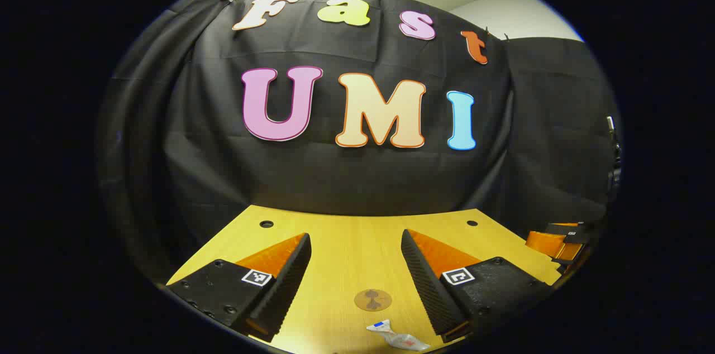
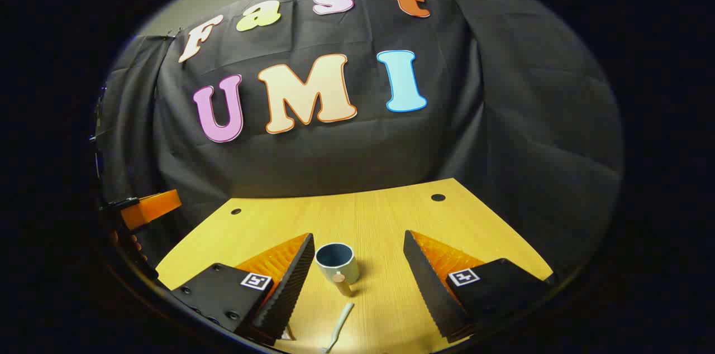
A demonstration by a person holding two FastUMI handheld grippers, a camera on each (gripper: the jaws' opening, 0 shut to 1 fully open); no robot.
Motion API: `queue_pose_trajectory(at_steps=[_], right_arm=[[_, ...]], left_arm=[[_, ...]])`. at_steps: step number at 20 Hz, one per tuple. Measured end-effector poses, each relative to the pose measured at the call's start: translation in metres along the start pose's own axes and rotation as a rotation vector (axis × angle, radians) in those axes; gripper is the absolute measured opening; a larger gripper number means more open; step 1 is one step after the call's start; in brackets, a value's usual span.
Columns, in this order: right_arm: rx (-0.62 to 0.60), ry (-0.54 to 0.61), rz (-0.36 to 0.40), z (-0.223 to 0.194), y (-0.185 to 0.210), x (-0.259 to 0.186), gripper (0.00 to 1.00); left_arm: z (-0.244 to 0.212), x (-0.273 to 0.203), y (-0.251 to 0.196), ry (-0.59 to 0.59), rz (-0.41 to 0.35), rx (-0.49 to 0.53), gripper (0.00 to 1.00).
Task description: Put the toothbrush and toothpaste on the desktop into the cup, then pick up the cup and place it on the coaster on the desktop.
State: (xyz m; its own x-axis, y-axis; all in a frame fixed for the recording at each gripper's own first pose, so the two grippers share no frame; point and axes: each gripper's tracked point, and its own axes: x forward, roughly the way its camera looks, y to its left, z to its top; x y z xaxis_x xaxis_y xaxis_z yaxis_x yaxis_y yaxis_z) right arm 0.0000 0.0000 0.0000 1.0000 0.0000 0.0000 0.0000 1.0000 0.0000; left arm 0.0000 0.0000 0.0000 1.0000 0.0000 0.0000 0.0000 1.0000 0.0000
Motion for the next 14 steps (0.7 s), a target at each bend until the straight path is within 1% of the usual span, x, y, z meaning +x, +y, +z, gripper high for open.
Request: queue_pose_trajectory(at_steps=[4, 9, 14], right_arm=[[0.001, 0.020, -0.004, -0.005, -0.005, 0.003, 0.98], [-0.011, 0.029, 0.000, -0.007, -0.003, 0.001, 0.98], [-0.030, 0.064, 0.002, -0.014, -0.001, 0.003, 0.98]], left_arm=[[-0.008, -0.005, 0.005, 0.022, 0.028, -0.022, 0.94], [-0.009, -0.004, 0.003, 0.033, 0.023, -0.019, 0.94], [-0.015, -0.004, 0.008, 0.050, 0.027, -0.024, 0.94]])
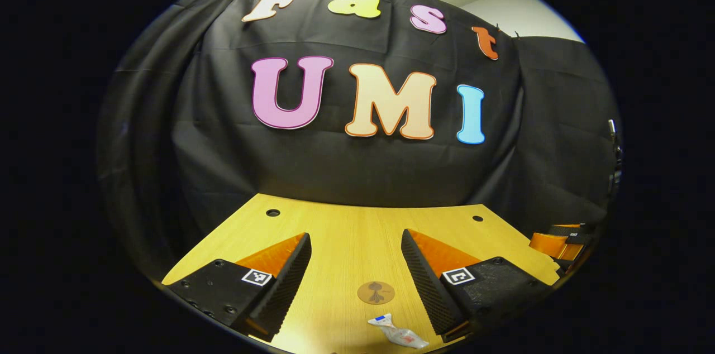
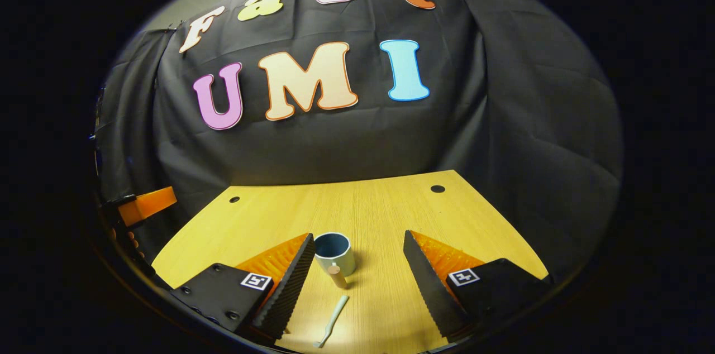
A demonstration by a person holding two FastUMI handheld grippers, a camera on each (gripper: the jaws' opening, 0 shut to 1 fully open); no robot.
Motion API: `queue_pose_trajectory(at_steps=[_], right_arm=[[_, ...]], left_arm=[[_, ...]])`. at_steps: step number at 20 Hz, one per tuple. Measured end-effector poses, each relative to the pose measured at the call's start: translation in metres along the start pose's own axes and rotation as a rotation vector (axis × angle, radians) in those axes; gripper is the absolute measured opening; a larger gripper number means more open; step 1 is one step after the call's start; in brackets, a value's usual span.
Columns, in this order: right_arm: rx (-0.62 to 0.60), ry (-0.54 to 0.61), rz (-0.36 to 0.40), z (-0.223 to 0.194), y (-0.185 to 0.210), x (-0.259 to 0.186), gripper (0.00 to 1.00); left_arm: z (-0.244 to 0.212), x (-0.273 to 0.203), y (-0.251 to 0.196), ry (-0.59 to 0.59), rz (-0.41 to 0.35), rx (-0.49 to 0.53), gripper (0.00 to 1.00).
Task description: Put the toothbrush and toothpaste on the desktop into the cup, then pick up the cup and place it on the coaster on the desktop.
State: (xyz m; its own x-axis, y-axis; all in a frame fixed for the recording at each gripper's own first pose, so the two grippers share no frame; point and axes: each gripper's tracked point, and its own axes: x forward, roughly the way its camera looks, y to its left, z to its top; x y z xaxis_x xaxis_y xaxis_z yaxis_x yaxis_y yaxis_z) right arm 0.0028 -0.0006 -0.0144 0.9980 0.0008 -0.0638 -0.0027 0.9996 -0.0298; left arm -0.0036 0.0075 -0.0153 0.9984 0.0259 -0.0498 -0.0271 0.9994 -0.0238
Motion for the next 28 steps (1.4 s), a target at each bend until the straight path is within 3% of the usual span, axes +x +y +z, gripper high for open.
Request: queue_pose_trajectory(at_steps=[6, 13, 19, 21, 28], right_arm=[[-0.036, 0.104, 0.015, -0.030, 0.015, 0.013, 0.95], [-0.111, 0.354, 0.056, -0.105, 0.039, 0.031, 0.99], [-0.117, 0.526, 0.062, -0.149, 0.047, 0.046, 0.96], [-0.110, 0.618, 0.063, -0.168, 0.047, 0.048, 0.99], [-0.047, 0.862, -0.014, -0.215, 0.039, 0.061, 0.96]], left_arm=[[-0.015, 0.000, 0.007, 0.023, 0.009, 0.046, 0.94], [-0.043, 0.005, 0.022, 0.091, 0.030, 0.010, 0.94], [-0.056, 0.008, 0.036, 0.123, 0.049, 0.012, 0.94], [-0.061, 0.009, 0.041, 0.133, 0.057, 0.003, 0.94], [-0.077, 0.014, 0.059, 0.178, 0.086, -0.021, 0.94]])
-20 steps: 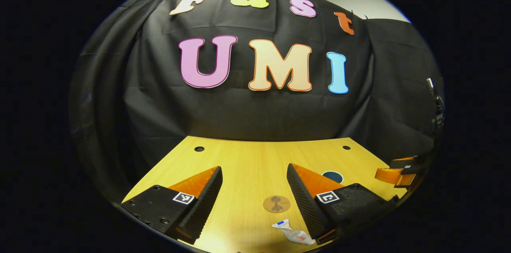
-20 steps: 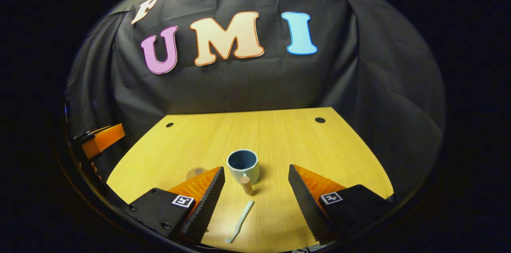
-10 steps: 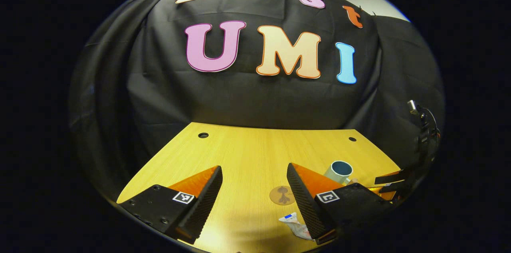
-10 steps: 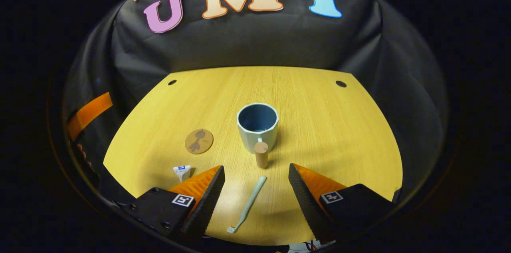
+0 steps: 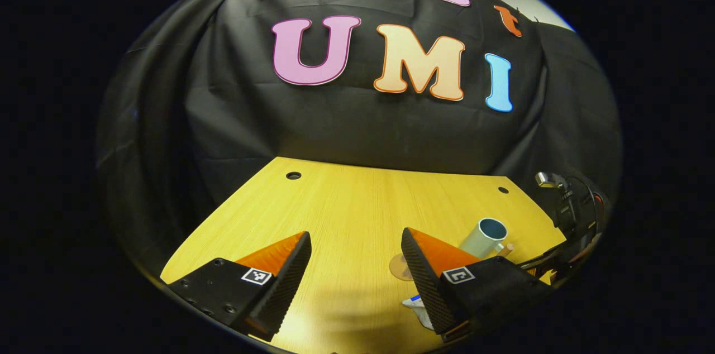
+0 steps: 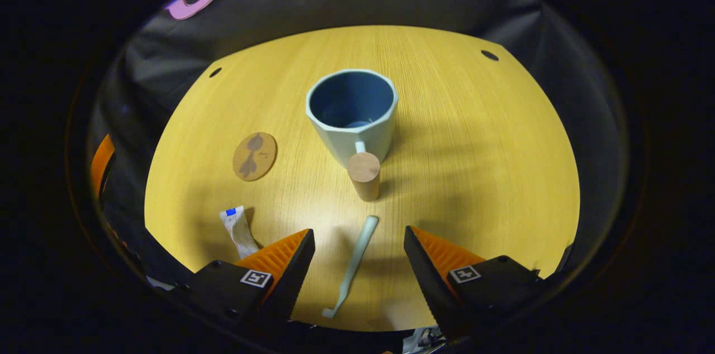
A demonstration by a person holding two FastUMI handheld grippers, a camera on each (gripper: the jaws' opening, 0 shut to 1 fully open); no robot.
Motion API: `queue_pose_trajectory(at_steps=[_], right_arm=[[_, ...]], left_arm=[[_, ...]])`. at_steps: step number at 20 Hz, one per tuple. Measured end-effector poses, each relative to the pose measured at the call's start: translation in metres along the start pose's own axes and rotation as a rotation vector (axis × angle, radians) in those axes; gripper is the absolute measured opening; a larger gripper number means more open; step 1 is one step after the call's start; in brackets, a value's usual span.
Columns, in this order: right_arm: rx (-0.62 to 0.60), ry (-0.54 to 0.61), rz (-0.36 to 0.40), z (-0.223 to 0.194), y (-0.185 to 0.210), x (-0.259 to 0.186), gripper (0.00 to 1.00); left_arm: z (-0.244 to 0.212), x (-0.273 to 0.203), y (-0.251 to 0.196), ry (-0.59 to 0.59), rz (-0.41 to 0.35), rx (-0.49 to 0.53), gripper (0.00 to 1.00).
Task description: Put the toothbrush and toothpaste on the desktop into the cup, then pick up the cup and place it on the coaster on the desktop.
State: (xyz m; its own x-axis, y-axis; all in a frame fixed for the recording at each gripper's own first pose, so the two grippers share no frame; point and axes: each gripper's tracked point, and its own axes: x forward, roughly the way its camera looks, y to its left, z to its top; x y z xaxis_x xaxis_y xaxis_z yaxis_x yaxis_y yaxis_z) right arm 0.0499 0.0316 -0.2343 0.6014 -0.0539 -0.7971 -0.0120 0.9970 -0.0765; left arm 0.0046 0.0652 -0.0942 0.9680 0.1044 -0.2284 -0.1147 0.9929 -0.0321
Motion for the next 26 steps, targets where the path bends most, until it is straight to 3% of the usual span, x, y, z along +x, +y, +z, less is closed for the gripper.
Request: queue_pose_trajectory(at_steps=[1, 4, 5, 6, 7, 8, 13, 16, 17, 18, 19, 21, 22, 23, 26], right_arm=[[0.021, 0.028, -0.008, -0.003, 0.000, 0.006, 0.99], [0.057, 0.086, -0.038, -0.008, -0.004, 0.021, 0.95], [0.059, 0.095, -0.046, -0.007, -0.005, 0.024, 0.98], [0.059, 0.107, -0.055, -0.008, -0.005, 0.028, 0.89], [0.058, 0.121, -0.060, -0.009, -0.006, 0.032, 0.91], [0.063, 0.134, -0.065, -0.011, -0.006, 0.034, 0.82], [0.081, 0.160, -0.108, -0.010, -0.013, 0.039, 0.70], [0.078, 0.166, -0.124, -0.012, -0.015, 0.041, 0.51], [0.077, 0.162, -0.123, -0.008, -0.013, 0.032, 0.51], [0.075, 0.157, -0.121, -0.011, -0.013, 0.041, 0.42], [0.068, 0.151, -0.116, -0.009, -0.012, 0.040, 0.40], [0.033, 0.147, -0.102, -0.009, -0.009, 0.040, 0.25], [0.033, 0.157, -0.099, -0.011, -0.007, 0.042, 0.28], [0.030, 0.156, -0.095, -0.011, -0.006, 0.042, 0.16], [0.007, 0.146, -0.084, -0.011, -0.005, 0.041, 0.13]], left_arm=[[-0.002, 0.002, 0.004, 0.008, 0.007, 0.003, 0.94], [-0.009, 0.008, 0.010, 0.039, 0.018, 0.016, 0.94], [-0.010, 0.009, 0.011, 0.046, 0.020, 0.018, 0.95], [-0.012, 0.010, 0.013, 0.049, 0.023, 0.018, 0.94], [-0.011, 0.013, 0.012, 0.049, 0.023, 0.014, 0.95], [-0.011, 0.014, 0.012, 0.052, 0.021, 0.011, 0.95], [-0.016, 0.021, 0.012, 0.069, 0.016, 0.004, 0.94], [-0.016, 0.021, 0.010, 0.073, 0.003, -0.004, 0.95], [-0.016, 0.023, 0.009, 0.075, 0.000, -0.006, 0.95], [-0.018, 0.024, 0.008, 0.080, -0.003, -0.009, 0.94], [-0.019, 0.025, 0.006, 0.086, -0.006, -0.014, 0.94], [-0.022, 0.027, 0.001, 0.101, -0.008, -0.031, 0.95], [-0.025, 0.027, -0.001, 0.117, -0.008, -0.040, 0.94], [-0.030, 0.027, -0.004, 0.143, -0.007, -0.048, 0.95], [-0.054, 0.021, -0.016, 0.250, -0.007, -0.093, 0.95]])
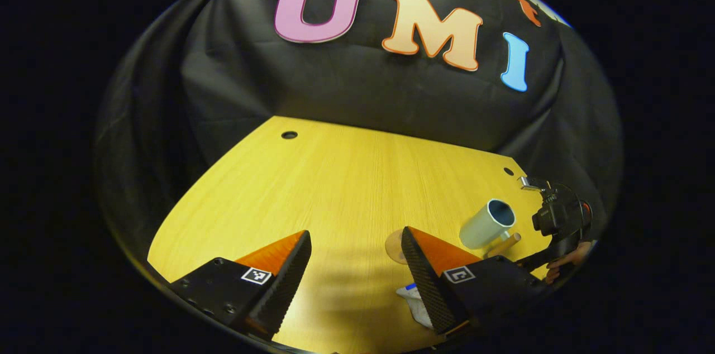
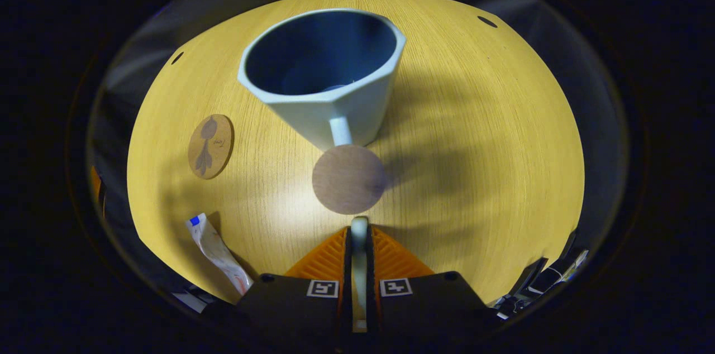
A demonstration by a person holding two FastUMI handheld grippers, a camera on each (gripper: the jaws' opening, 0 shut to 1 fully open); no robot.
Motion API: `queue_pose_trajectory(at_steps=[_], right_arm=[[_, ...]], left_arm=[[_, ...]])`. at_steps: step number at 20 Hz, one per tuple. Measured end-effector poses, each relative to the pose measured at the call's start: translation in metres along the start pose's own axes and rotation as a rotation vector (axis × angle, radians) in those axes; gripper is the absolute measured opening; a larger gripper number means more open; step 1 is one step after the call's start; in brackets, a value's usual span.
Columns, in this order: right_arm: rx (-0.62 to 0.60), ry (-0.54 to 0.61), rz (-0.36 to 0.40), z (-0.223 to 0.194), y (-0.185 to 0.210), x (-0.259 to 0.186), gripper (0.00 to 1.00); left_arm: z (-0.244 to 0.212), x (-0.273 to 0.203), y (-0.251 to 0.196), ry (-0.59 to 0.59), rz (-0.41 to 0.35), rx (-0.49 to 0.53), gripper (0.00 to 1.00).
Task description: Put the toothbrush and toothpaste on the desktop into the cup, then pick up the cup and place it on the coaster on the desktop.
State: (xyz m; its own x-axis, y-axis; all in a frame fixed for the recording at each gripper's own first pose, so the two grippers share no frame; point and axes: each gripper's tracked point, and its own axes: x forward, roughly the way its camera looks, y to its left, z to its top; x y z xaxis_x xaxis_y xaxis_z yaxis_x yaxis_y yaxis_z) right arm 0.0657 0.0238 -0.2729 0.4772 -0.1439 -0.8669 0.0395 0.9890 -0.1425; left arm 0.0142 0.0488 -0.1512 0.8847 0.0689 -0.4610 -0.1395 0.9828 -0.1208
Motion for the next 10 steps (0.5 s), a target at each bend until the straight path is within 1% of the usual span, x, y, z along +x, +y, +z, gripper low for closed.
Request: queue_pose_trajectory(at_steps=[2, 4, 5, 7, 10], right_arm=[[-0.052, -0.021, 0.003, 0.001, 0.001, -0.001, 0.12], [-0.076, -0.039, -0.003, 0.001, 0.002, -0.001, 0.13], [-0.084, -0.047, -0.005, 0.002, 0.002, -0.001, 0.13], [-0.089, -0.055, 0.003, 0.002, 0.003, -0.001, 0.13], [-0.093, -0.067, 0.032, 0.002, 0.003, -0.001, 0.13]], left_arm=[[-0.019, -0.001, -0.015, 0.090, -0.022, -0.043, 0.94], [-0.039, -0.001, -0.032, 0.183, -0.040, -0.073, 0.95], [-0.047, -0.002, -0.038, 0.220, -0.041, -0.080, 0.96], [-0.069, -0.002, -0.052, 0.312, -0.051, -0.085, 0.94], [-0.098, 0.005, -0.065, 0.442, -0.057, -0.068, 0.94]])
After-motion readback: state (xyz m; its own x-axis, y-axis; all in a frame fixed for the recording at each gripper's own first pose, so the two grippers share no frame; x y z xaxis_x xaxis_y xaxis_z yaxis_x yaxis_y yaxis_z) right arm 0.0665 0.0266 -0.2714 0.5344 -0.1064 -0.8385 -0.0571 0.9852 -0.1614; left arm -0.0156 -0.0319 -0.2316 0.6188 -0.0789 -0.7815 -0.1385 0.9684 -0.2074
